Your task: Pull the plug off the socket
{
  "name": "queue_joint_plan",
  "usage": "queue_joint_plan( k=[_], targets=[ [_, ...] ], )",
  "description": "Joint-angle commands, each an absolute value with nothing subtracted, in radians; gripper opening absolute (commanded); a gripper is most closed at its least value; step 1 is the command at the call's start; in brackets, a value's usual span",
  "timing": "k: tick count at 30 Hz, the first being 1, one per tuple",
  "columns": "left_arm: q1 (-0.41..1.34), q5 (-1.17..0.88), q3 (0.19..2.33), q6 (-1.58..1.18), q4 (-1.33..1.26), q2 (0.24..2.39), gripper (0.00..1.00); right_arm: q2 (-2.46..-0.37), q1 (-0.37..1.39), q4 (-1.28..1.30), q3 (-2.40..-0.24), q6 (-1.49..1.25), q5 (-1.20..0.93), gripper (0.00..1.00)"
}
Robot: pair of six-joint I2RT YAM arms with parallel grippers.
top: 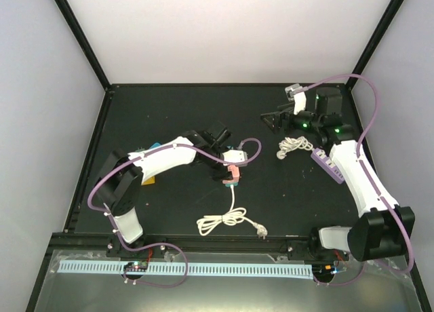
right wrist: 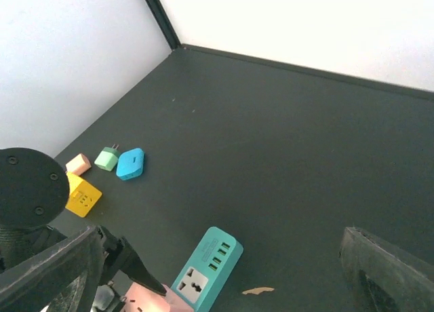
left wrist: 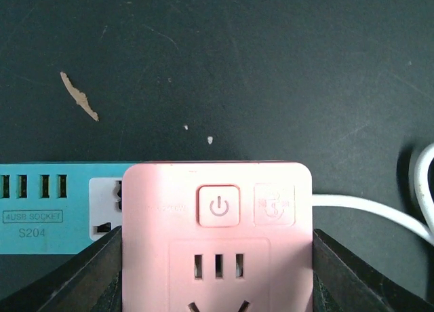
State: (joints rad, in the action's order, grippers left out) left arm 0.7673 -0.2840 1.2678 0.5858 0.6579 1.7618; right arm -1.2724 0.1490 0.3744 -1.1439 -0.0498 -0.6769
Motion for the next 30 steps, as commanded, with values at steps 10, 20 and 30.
queue_joint_plan(
  k=[10,20,30],
  targets=[
    [0.669,-0.311,1.210,1.070,0.870,1.667,0.35,-1.424,0.218,0.387,-1.111,-0.030,-0.819,0.77],
    [0.650,-0.321,1.223,1.310,0.981,1.693,0.30,-1.609,0.369,0.348,-1.158,-0.094,-0.880,0.58],
    [0.645,-0.361,1.349,1.302,1.054,1.806,0.30,-1.843,0.470,0.322,-1.252,-0.158,-0.963,0.19]
  ],
)
